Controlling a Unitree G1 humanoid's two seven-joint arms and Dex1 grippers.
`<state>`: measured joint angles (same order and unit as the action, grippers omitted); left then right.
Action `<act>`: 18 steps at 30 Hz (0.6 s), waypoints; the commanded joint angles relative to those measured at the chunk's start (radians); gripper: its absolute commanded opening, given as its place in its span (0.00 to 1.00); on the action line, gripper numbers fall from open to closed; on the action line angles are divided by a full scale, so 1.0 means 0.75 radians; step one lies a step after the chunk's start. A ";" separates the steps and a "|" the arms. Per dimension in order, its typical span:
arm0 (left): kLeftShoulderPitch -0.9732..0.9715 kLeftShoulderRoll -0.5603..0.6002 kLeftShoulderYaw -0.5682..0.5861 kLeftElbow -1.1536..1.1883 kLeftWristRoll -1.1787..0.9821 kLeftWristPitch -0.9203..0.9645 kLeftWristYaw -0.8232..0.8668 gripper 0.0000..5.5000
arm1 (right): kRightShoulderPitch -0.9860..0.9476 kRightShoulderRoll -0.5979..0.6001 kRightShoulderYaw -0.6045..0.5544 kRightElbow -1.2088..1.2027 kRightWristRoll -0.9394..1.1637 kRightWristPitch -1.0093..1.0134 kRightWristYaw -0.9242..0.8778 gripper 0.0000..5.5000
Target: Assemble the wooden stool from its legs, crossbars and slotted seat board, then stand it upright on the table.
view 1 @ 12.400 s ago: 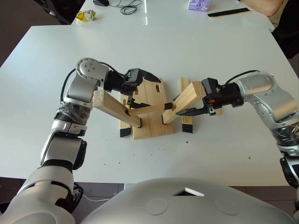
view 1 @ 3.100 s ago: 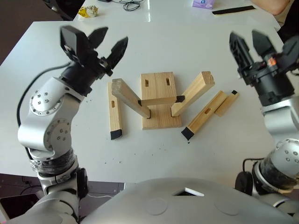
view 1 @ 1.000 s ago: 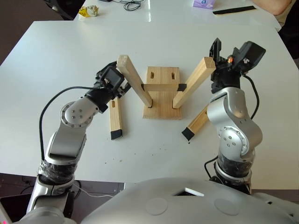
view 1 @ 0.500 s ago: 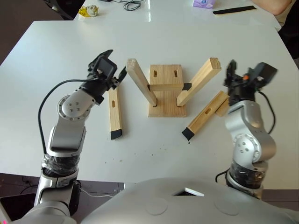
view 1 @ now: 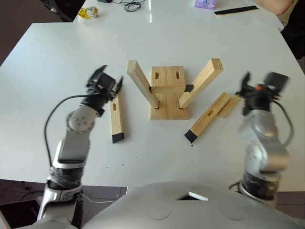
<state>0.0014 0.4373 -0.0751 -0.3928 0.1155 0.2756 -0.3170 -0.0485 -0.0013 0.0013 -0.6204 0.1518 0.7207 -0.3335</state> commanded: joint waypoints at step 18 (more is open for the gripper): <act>-0.001 0.084 0.189 0.049 0.069 0.124 0.006 0.56 | 0.087 -0.220 -0.414 -0.085 -0.116 0.135 0.247 0.62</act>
<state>-0.0501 0.4662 0.0085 -0.3882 0.1718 0.3996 -0.3109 -0.0393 -0.0986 -0.1484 -0.6605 0.0625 0.8324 -0.1802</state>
